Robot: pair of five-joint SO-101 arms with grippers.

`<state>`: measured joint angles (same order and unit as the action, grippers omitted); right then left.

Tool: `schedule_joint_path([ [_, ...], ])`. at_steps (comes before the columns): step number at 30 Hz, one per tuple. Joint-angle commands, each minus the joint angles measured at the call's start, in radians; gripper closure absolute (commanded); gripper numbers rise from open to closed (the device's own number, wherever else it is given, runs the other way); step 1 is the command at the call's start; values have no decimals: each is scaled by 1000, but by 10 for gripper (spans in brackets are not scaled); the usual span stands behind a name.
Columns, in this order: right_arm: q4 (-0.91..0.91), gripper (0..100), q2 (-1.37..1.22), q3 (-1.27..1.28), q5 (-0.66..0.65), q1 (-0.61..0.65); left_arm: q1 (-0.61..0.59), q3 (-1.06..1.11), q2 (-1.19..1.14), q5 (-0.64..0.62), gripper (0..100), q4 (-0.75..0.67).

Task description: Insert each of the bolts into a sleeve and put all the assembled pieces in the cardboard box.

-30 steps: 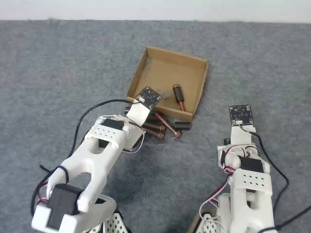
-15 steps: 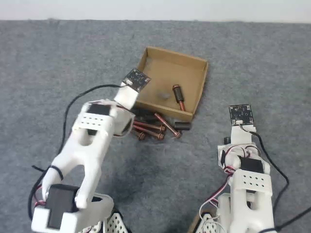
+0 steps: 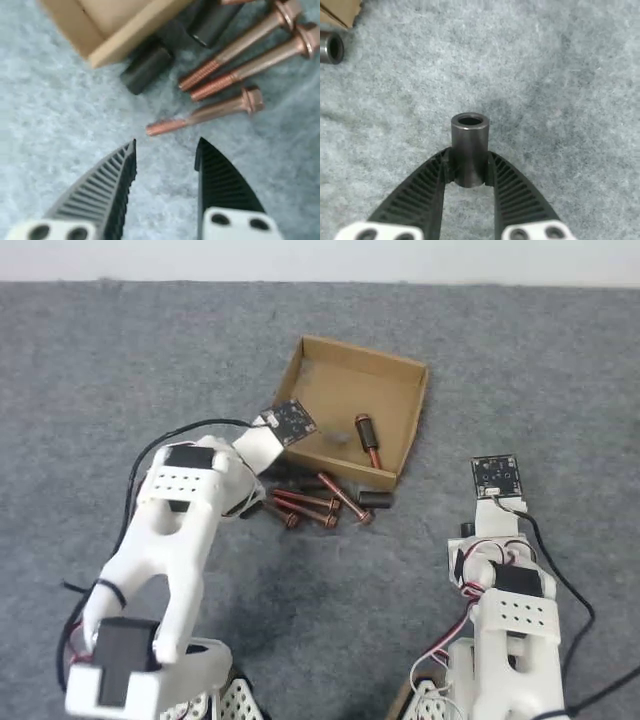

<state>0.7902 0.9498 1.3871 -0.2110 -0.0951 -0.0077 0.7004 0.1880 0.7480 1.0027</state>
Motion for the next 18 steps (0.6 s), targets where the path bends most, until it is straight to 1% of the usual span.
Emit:
schedule_joint_path([
  [1, -16, 990, 31, -8, -18, -10, 9, -58, -91, 14, 817, -75],
  [9, -16, 990, 31, -9, -18, -7, 11, -62, -227, 15, 816, -209],
  [18, -16, 990, 31, -9, -18, -5, 18, -113, -264, 14, 818, -210],
])
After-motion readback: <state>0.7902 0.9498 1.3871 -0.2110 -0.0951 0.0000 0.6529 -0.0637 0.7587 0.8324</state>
